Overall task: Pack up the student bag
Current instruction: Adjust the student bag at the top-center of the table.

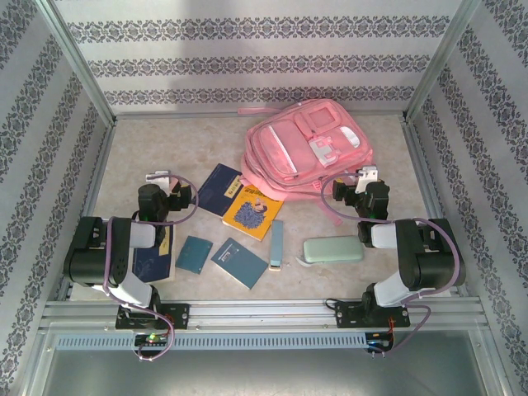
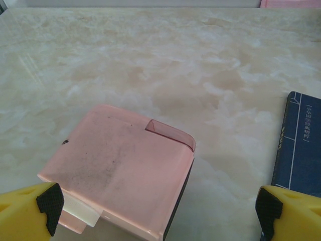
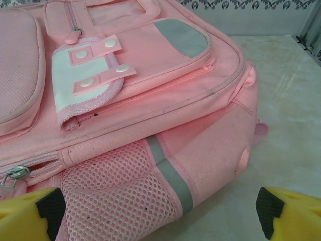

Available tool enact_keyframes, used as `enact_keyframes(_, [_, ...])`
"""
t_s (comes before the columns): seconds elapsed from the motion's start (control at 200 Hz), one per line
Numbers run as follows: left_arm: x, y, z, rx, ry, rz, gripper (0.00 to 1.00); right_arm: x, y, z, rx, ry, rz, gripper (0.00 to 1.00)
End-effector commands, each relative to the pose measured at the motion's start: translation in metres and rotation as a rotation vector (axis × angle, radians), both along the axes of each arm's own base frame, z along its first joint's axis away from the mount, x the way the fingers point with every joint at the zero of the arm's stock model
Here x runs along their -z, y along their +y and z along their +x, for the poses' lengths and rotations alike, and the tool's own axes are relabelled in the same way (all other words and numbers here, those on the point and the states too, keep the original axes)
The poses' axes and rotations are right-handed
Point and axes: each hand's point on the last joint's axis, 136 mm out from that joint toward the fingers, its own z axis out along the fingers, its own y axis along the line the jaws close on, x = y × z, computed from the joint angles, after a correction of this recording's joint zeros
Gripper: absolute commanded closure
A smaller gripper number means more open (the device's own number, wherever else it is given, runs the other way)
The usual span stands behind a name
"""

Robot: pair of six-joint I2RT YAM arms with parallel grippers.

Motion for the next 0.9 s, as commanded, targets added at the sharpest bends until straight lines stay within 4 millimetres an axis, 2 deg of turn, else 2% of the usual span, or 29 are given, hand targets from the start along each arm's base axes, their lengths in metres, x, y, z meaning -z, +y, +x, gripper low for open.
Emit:
enact_keyframes(0.0, [-0.008, -0.008, 0.006, 0.034, -0.016, 0.015, 0.01, -0.013, 0.004, 0.004, -0.023, -0.036, -0.001, 0.02])
enact_keyframes(0.17, [-0.011, -0.006, 0.006, 0.015, -0.022, 0.027, 0.01, -0.015, 0.005, 0.004, -0.027, -0.044, -0.005, 0.02])
enact_keyframes(0.215, [-0.018, -0.005, 0.005, 0.006, -0.024, 0.033, 0.01, -0.017, 0.01, 0.003, -0.053, -0.049, -0.011, 0.02])
enact_keyframes(0.275, [-0.038, -0.003, 0.002, -0.014, -0.041, 0.046, 0.01, -0.028, 0.018, -0.001, -0.082, -0.066, -0.029, 0.02])
enact_keyframes(0.335, [-0.063, -0.004, -0.002, -0.04, -0.057, 0.078, 0.01, -0.044, 0.026, -0.009, -0.097, -0.051, -0.077, 0.02])
enact_keyframes(0.385, [-0.091, -0.012, -0.005, -0.022, -0.097, 0.076, 0.01, -0.068, 0.036, -0.016, -0.1, -0.073, -0.127, 0.02])
enact_keyframes(0.495, [-0.153, -0.04, -0.019, 0.058, -0.196, 0.045, 0.0, -0.115, 0.077, -0.034, -0.191, -0.163, -0.156, 0.02])
enact_keyframes(0.59, [-0.191, -0.071, -0.036, 0.135, -0.203, 0.044, 0.0, -0.155, 0.119, -0.057, -0.294, -0.204, -0.155, 0.02])
enact_keyframes(0.655, [-0.206, -0.095, -0.049, 0.197, -0.132, 0.026, 0.0, -0.177, 0.151, -0.075, -0.397, -0.201, -0.167, 0.02])
enact_keyframes(0.724, [-0.215, -0.094, -0.062, 0.088, -0.017, -0.021, 0.0, -0.205, 0.172, -0.09, -0.425, -0.183, -0.151, 0.02])
enact_keyframes(0.799, [-0.22, -0.094, -0.075, 0.029, 0.136, -0.117, 0.01, -0.225, 0.17, -0.093, -0.325, -0.102, -0.027, 0.02])
enact_keyframes(0.819, [-0.221, -0.097, -0.077, 0.04, 0.173, -0.121, 0.01, -0.215, 0.163, -0.098, -0.279, -0.002, 0.022, 0.02])
enact_keyframes(0.839, [-0.219, -0.099, -0.08, 0.06, 0.215, -0.112, 0.01, -0.217, 0.159, -0.102, -0.253, 0.053, 0.068, 0.02])
enact_keyframes(0.864, [-0.219, -0.105, -0.081, 0.1, 0.253, -0.102, 0.01, -0.224, 0.164, -0.102, -0.288, 0.066, 0.104, 0.02])
enact_keyframes(0.894, [-0.215, -0.109, -0.083, 0.104, 0.288, -0.119, 0.01, -0.231, 0.182, -0.107, -0.434, 0.07, 0.118, 0.02])
